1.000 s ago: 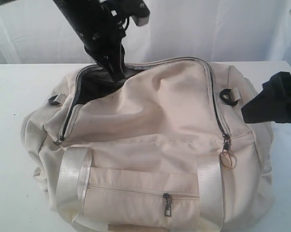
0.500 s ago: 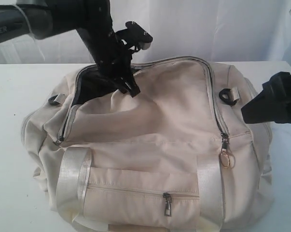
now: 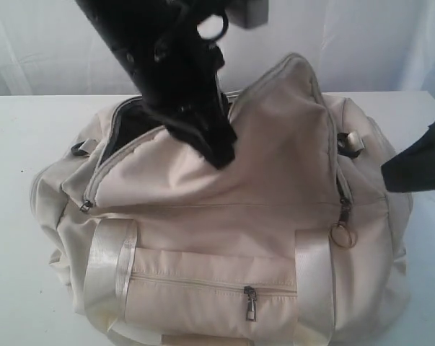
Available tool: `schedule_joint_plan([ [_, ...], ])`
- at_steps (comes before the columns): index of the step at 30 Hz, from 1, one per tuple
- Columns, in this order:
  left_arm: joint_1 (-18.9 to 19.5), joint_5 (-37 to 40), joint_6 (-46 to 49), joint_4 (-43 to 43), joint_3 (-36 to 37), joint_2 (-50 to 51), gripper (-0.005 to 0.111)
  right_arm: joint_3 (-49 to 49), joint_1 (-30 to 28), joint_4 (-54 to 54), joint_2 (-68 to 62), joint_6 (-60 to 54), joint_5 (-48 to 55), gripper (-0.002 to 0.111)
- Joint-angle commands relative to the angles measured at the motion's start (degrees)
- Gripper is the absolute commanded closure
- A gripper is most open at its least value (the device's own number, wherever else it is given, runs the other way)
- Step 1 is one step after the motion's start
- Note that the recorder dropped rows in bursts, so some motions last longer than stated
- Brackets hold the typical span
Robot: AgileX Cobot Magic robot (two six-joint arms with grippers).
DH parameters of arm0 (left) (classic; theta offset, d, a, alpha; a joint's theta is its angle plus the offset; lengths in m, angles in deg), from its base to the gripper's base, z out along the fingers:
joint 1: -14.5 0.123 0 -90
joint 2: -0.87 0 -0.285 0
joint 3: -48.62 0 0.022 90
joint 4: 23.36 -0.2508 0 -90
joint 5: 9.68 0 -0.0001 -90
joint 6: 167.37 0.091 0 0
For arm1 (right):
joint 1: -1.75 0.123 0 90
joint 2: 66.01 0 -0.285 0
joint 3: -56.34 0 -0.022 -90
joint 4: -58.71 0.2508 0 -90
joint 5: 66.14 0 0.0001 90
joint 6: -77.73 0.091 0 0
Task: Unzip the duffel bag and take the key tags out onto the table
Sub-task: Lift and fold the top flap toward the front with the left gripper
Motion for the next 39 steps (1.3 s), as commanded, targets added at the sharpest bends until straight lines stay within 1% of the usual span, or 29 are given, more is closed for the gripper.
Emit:
schedule_joint_plan([
  [1,-5.4,5.2,-1.9,1.3,10.9,-4.2,0.107,3.3,0.0,-2.8,4.6,4.8,0.4,0.053],
  [6,-11.7,5.2,-4.8,1.6,20.4,-8.3,0.107,4.2,0.0,-2.7,7.6,7.1,0.1,0.053],
  [10,-16.0,5.2,-5.4,5.5,26.7,-10.4,0.107,4.2,0.0,-1.3,7.8,8.9,0.4,0.053],
  [15,-19.5,4.5,-5.2,9.2,32.3,-10.2,0.105,4.2,0.0,2.3,7.8,9.1,0.8,0.053],
  [16,-19.9,3.9,-5.2,9.6,33.5,-10.1,0.102,4.2,0.0,2.8,7.8,9.1,0.8,0.053],
  [18,-20.4,3.6,-5.2,10.2,35.7,-10.0,0.09,4.2,0.0,3.7,7.8,9.1,0.8,0.053],
  [23,-20.4,3.8,-5.2,10.2,39.9,-9.9,0.05,4.2,0.0,5.1,7.8,9.1,0.8,0.053],
  [25,-20.4,4.8,-5.3,10.2,40.0,-9.9,0.043,4.2,0.0,5.1,7.8,9.1,0.8,0.053],
  [26,-20.4,5.2,-5.3,10.3,39.9,-10.0,0.042,4.2,0.0,5.1,7.8,9.1,0.8,0.053],
  [30,-20.4,5.2,-6.3,10.3,37.4,-11.9,0.047,4.2,0.0,5.1,7.8,9.1,0.8,0.053],
  [33,-20.3,5.2,-6.3,9.3,35.3,-15.3,0.057,4.2,0.0,5.1,7.8,9.1,0.8,0.053],
  [34,-20.3,5.2,-6.2,7.7,34.3,-17.0,0.063,4.2,0.0,5.1,7.8,9.1,0.8,0.053],
  [36,-20.3,5.2,-7.4,2.1,32.9,-19.3,0.072,4.2,0.0,5.1,7.8,9.1,0.8,0.053],
  [39,-20.3,5.2,-13.6,-11.3,31.9,-22.9,0.088,4.2,0.0,5.1,7.8,9.1,0.8,0.053],
])
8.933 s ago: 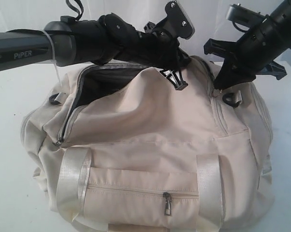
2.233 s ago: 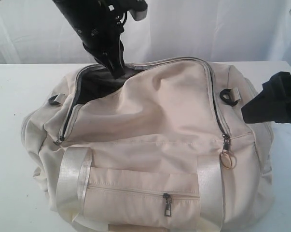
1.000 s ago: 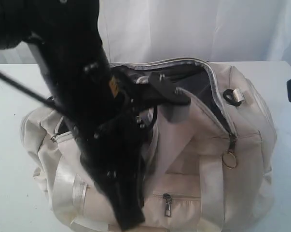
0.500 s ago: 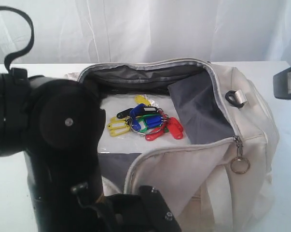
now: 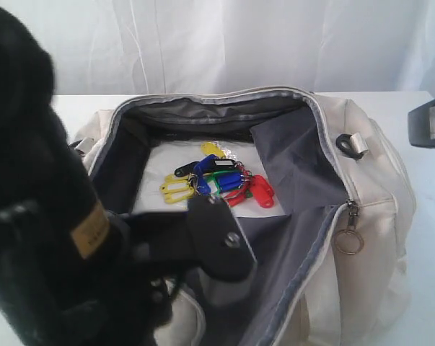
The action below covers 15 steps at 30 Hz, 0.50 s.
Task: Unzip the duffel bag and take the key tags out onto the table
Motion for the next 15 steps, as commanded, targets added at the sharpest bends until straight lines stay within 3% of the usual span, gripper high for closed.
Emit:
schedule_joint_plan([
  [1,-0.2,4.6,-10.4,-20.3,-1.0,-5.6,0.095,0.3,0.0,0.5,0.3,0.1,-0.2,0.053],
  [4,-0.2,-6.0,-16.8,-30.1,1.4,-6.7,0.107,-0.7,0.0,0.8,0.3,0.1,-3.8,0.053],
  [7,-0.2,-20.2,-16.8,-29.0,5.1,-5.5,0.107,-3.6,0.0,3.0,-0.8,-0.6,-8.3,0.053],
  [15,-0.2,-20.2,-20.9,-29.1,14.1,0.1,0.107,-15.1,0.0,26.4,-8.0,-19.7,-8.8,0.076],
])
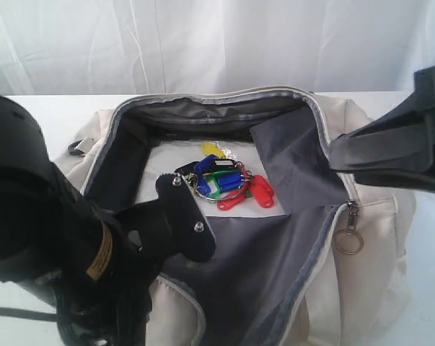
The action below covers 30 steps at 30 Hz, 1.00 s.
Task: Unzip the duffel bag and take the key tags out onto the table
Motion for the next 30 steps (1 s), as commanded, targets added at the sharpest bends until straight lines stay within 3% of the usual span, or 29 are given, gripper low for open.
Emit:
schedule_joint_plan([
  [1,-0.2,-0.3,-3.2,-0.4,3.3,0.5,0.107,-5.5,0.0,9.9,-2.9,-8.4,-1.7,0.076],
  [6,-0.2,2.5,-5.0,0.1,3.0,0.2,0.107,-9.6,0.0,10.3,-6.0,-13.4,-2.0,0.076],
  [14,-0.2,-23.6,-5.9,3.0,-1.5,-1.6,0.107,-15.2,0.0,9.0,-13.2,-17.1,-5.0,0.076],
  [16,-0.2,-25.8,-6.4,3.0,-1.5,-0.1,0.107,-16.1,0.0,6.1,-15.1,-15.2,-5.0,0.077],
  [22,-0.2,-25.2,-6.6,2.4,-1.5,7.5,0.107,-17.0,0.0,-7.6,-17.8,-5.9,-5.0,0.094],
  [26,-0.2,-23.8,-6.3,0.0,-1.5,11.5,0.107,-17.0,0.0,-10.0,-17.8,-4.1,-4.8,0.101],
  [30,-0.2,-11.1,-7.0,-5.7,-1.5,13.4,0.107,-17.0,0.0,-10.0,-17.8,-4.2,-4.8,0.102],
])
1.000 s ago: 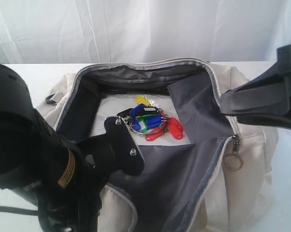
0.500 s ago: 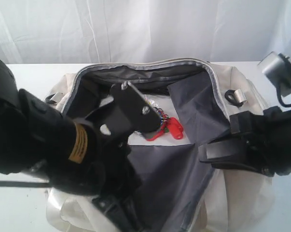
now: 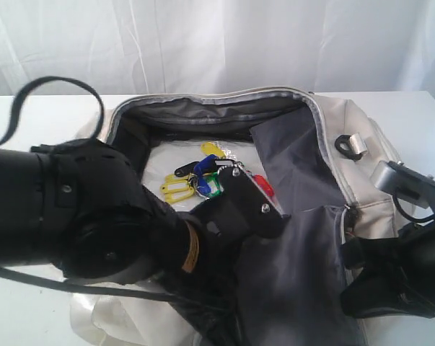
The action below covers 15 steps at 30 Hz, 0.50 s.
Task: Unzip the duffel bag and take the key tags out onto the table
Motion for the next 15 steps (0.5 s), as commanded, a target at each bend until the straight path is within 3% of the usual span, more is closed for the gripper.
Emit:
schedule_joint_plan([
  [1,-0.2,16.1,-1.3,-6.3,0.0,1.7,0.107,-0.1,0.0,-0.8,0.0,0.3,0.3,0.102],
  [7,-0.2,36.2,-2.1,-7.2,0.0,1.7,0.107,-0.1,0.0,-0.8,0.0,0.3,0.1,0.102],
  [9,-0.2,39.5,-2.3,-7.0,0.0,1.7,0.107,-0.1,0.0,-0.9,0.0,0.2,0.1,0.102],
  [12,-0.2,38.7,-2.3,-5.2,0.0,1.7,0.107,-0.1,0.0,-0.9,0.0,0.1,0.1,0.102],
  [15,-0.2,32.8,-2.3,-0.9,0.4,1.7,0.107,-0.1,0.0,-0.9,0.0,-0.2,-0.3,0.102],
])
